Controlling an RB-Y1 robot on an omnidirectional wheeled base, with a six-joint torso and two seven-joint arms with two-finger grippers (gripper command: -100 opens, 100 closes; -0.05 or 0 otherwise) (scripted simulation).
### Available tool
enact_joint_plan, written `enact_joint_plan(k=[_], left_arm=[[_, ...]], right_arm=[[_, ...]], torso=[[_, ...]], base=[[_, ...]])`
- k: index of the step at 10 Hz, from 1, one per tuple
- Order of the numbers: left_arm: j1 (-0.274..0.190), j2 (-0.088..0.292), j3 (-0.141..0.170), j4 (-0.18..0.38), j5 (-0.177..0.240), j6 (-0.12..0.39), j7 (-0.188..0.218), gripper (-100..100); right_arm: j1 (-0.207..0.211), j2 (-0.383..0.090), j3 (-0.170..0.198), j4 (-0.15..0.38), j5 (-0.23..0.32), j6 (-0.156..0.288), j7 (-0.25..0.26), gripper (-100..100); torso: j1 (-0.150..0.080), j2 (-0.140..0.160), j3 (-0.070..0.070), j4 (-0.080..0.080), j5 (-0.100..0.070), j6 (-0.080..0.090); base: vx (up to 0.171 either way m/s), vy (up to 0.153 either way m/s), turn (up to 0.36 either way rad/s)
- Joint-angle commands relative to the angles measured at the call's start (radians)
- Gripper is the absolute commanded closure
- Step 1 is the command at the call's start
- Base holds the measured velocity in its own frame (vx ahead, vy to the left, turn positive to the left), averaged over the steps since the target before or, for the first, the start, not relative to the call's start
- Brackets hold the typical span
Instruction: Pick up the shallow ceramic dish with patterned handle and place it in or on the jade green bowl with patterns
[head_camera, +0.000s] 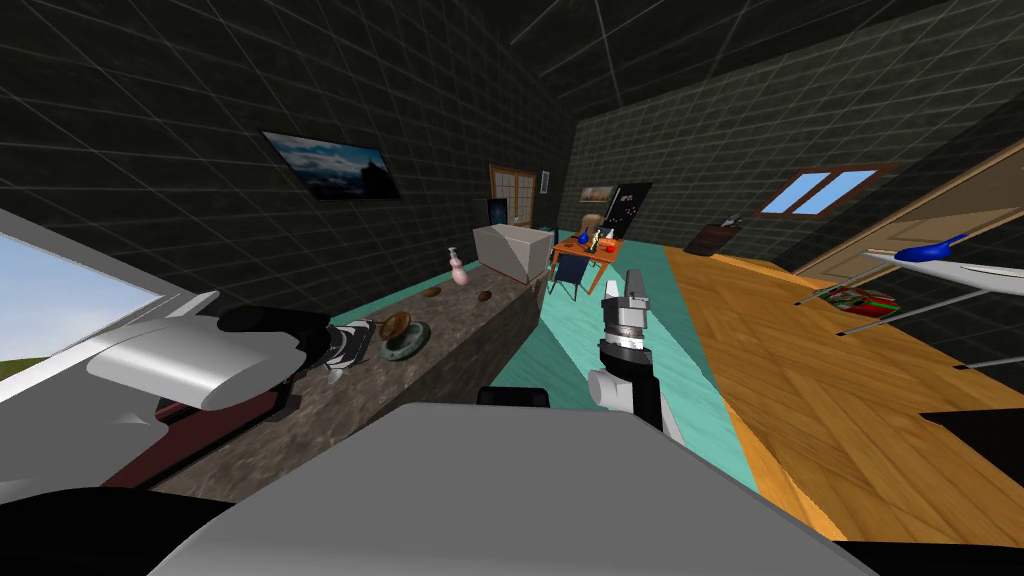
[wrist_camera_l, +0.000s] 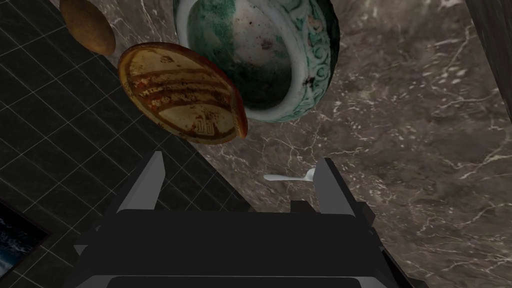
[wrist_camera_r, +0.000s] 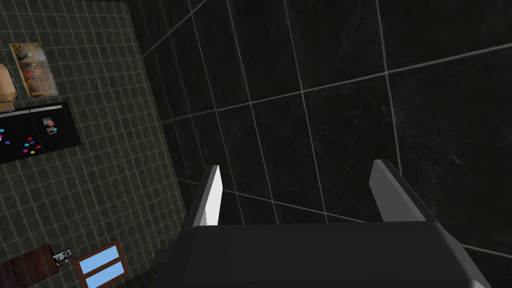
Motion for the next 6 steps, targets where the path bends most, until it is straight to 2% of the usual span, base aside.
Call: enact_joint_plan(k=[1, 6], left_arm=[[-0.016, 0.015, 0.046, 0.017, 0.046, 0.022, -0.025, -100], [-0.057, 0.052, 0.162, 0.06, 0.161, 0.079, -0.088, -100]], right_arm=[[0.0, 0.0, 0.0, 0.0, 0.0, 0.0, 0.0, 0], [0.0, 0.0, 0.0, 0.0, 0.0, 0.0, 0.0, 0]], torso=[[0.0, 0.0, 0.0, 0.0, 0.0, 0.0], [-0.003, 0.0, 0.0, 0.0, -0.001, 0.0]], base=[[0.002, -0.027, 0.049], [0.003, -0.046, 0.037]])
